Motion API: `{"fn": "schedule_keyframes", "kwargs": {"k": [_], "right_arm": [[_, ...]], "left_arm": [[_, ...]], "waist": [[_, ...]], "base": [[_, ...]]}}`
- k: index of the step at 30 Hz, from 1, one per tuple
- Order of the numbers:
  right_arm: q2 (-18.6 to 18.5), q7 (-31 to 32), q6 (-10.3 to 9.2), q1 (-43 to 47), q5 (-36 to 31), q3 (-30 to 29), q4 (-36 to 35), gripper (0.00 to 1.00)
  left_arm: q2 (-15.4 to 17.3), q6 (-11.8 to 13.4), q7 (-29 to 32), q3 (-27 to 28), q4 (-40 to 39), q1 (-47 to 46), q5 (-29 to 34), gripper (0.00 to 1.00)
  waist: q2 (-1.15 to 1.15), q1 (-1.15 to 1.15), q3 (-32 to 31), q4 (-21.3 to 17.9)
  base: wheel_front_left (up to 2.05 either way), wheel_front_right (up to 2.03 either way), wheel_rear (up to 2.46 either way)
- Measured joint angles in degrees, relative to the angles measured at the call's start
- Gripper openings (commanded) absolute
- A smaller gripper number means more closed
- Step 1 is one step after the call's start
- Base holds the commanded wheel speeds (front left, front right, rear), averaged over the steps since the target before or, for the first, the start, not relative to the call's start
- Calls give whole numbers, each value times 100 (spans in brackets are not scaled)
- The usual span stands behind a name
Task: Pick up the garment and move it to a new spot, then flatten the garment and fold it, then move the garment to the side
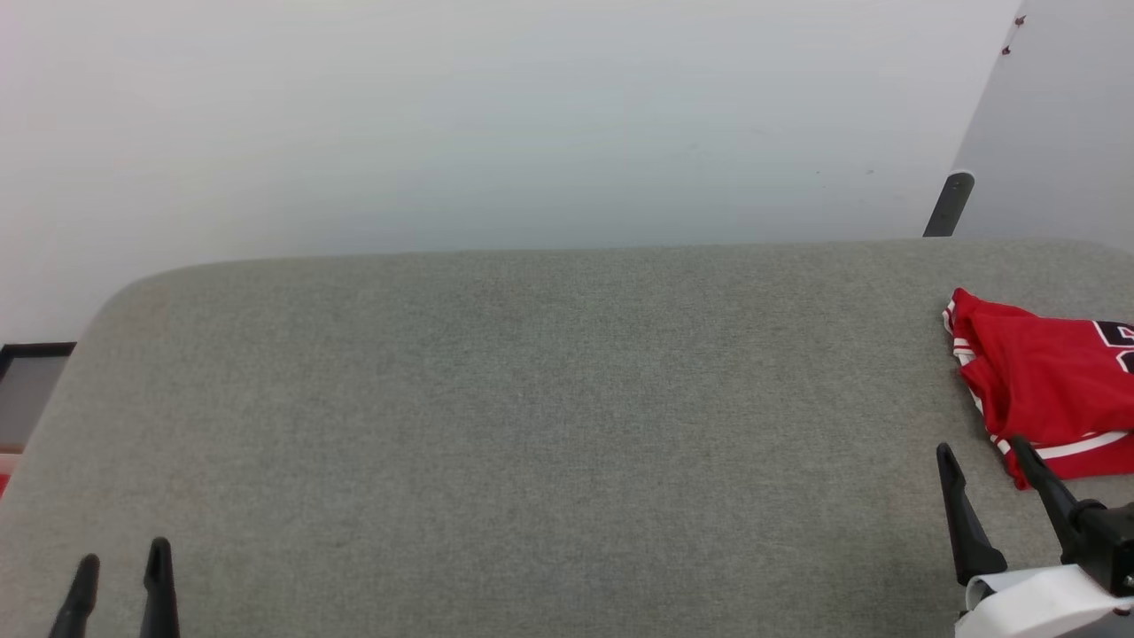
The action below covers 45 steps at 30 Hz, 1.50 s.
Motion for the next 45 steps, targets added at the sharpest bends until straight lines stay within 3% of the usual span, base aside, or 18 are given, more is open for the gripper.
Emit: {"fn": "schedule_keyframes", "kwargs": {"k": [12,25,26,32,45], "right_arm": [[105,45,0,208,-73,-42,-123,100],[138,101,0,227,-134,-35,-236,100],[142,100,0,227,-140,-31,-221,0],[230,137,0,353,-63,7,126,0],[290,253,0,233,1376,-65,374,0]], "left_arm": [[-309,-203,0,193,54,20,133,100],[-383,-296,0,245,-119,18,494,100],[-397,-291,1,244,-101,21,533,0],[-692,-294,80,115,210,46,470,0],[-906,-346,433,98,505,-280,-547,0]], "waist": [[0,0,-15,-44],[0,0,11,-64],[0,0,11,-64],[0,0,14,-64],[0,0,37,-52]], "base": [[0,0,0],[0,0,0],[0,0,0],[0,0,0],[0,0,0]]}}
